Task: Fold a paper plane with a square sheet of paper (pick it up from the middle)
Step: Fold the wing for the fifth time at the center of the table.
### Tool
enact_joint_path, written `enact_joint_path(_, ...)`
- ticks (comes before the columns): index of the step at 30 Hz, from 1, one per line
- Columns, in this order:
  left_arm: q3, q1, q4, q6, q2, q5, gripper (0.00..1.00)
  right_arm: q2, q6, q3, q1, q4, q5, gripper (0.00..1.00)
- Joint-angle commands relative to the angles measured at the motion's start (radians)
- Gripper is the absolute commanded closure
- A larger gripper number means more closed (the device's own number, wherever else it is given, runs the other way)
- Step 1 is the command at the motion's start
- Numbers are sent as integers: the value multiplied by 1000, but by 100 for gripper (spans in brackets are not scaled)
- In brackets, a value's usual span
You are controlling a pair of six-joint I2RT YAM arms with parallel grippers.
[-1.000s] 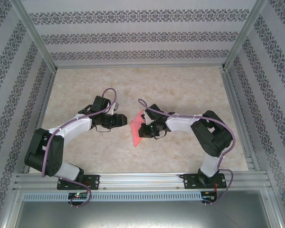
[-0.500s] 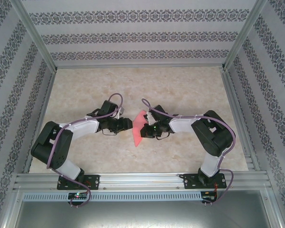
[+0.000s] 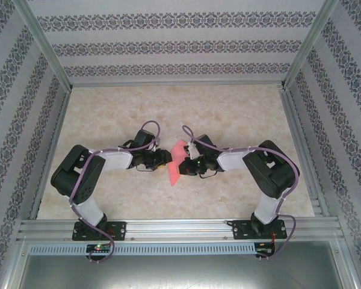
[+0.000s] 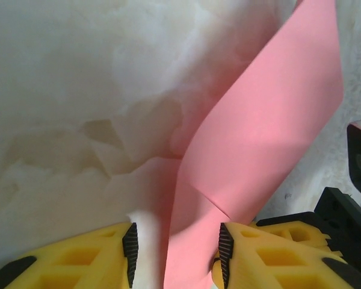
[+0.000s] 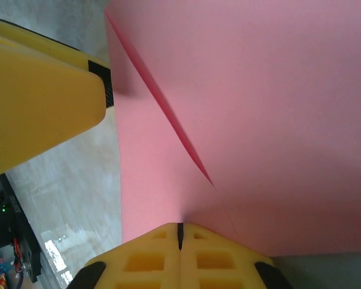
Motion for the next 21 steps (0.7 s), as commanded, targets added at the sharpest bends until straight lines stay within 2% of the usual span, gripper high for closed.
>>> enact_joint_path(1,31,-33,124,-26,39,26,59,24,-9,-52,-20,-56,73,98)
enact_joint_path(13,76,-45,11,31,-7,47,72,28,6,-63,-34,-14,53,98)
enact_joint_path(21,91,-70,-88,81,-6,22,81,10,22,-65,-42,5,50,98)
